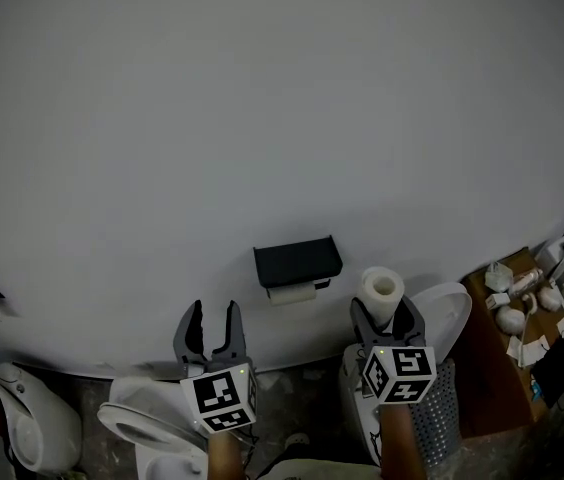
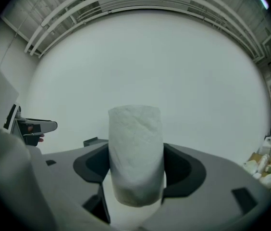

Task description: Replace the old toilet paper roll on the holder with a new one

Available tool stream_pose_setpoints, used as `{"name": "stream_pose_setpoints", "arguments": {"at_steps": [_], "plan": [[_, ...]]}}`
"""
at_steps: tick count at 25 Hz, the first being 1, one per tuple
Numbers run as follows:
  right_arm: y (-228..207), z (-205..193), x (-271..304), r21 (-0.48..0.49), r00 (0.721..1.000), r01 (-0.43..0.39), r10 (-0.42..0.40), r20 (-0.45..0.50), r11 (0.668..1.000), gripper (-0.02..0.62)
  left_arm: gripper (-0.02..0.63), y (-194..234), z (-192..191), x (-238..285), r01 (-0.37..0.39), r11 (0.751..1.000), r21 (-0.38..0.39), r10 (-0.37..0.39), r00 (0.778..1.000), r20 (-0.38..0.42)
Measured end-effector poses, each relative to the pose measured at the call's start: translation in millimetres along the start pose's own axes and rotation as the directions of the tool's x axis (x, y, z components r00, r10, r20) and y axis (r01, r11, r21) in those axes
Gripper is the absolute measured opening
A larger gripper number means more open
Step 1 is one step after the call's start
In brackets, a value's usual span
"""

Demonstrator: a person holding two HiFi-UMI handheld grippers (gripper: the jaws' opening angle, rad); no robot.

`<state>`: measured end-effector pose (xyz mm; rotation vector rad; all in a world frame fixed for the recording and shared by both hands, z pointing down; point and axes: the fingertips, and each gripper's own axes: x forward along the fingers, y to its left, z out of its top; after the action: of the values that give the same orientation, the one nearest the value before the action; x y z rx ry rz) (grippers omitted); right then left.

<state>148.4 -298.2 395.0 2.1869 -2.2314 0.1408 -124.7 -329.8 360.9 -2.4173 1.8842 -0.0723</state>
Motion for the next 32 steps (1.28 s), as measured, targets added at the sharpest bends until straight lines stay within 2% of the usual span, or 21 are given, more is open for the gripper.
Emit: {"name": "stream_pose_setpoints", "arguments": {"at_steps": [12,23,29,32], "plan": [[-8.6,4.7,39.0,0.002,1.0,-0.006,0.006,-0.012,1.0,0.308,0.202,1.8,-3.3,38.4,-0.003,1.0,0.0,0.003,1.0,-0.02],[-24.4,11.0,50.9,-0.013,1.0,-0.025,0.025,-0.019,1.0,0.308,0.202,-9.0,-2.5,48.0,-0.019,0.999,0.035,0.02,0.999,-0.031],[-31.3,1.4,49.1,-0.01,0.999,-0.019,0.019,-0.041,1.0,0.308,0.202,-15.0,-10.9,50.9,0.006,0.995,0.102,0.002,0.997,-0.081],[-35.7,-1.1,47.6,-0.009,0.999,-0.006,0.005,-0.045,1.0,0.308,0.204,-16.5,-15.1,53.4,0.012,0.981,0.192,0.008,0.994,-0.105]]}}
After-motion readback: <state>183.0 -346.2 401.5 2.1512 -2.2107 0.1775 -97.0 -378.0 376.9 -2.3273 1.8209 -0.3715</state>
